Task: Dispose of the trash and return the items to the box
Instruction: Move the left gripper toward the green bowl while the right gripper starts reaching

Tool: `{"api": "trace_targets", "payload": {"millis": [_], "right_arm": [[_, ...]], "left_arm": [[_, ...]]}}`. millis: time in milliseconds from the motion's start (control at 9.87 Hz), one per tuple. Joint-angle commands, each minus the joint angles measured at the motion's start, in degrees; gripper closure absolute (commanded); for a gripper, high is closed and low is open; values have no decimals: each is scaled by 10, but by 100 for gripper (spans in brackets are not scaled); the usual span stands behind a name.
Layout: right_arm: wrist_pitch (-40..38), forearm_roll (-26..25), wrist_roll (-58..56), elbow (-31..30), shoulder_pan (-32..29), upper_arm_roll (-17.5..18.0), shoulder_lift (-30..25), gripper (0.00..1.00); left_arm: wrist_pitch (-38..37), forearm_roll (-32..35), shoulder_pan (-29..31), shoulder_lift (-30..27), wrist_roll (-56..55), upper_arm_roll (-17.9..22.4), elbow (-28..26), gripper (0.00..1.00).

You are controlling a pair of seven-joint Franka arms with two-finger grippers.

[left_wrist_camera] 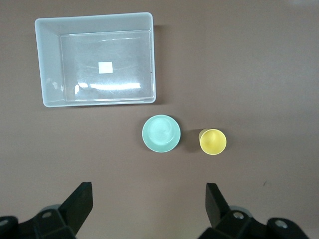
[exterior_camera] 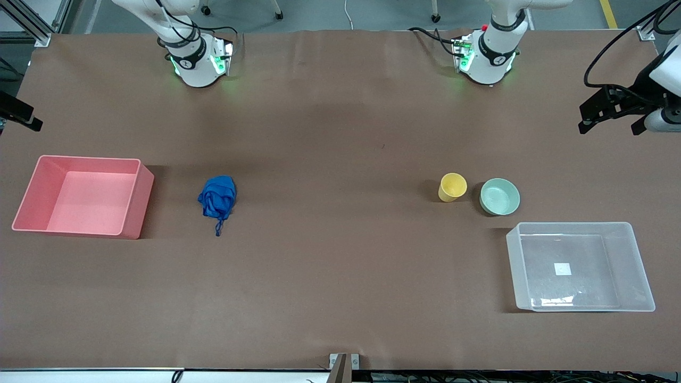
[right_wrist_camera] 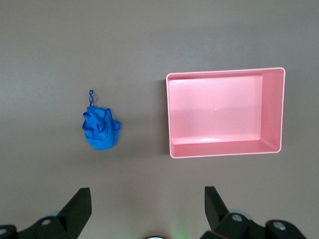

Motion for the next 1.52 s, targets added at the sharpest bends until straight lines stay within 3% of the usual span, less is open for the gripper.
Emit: {"api": "trace_targets", "payload": {"millis": [0, 608, 1115, 1419], "right_arm": [[10, 4, -16, -16, -10, 4, -10, 0], [0, -3, -12, -13, -9, 5, -9, 0], [1, -4, -13, -10, -5, 6, -8, 0], [49, -4, -6, -66, 48, 9, 25, 0]], "left_arm": [[-1, -4, 0, 5, -6, 1, -14, 0], [19, -5, 4, 34, 3, 1, -22, 0], [216, -14, 32, 57, 7, 0, -212, 1], [329, -14, 33, 83, 8, 0, -319, 3]]}}
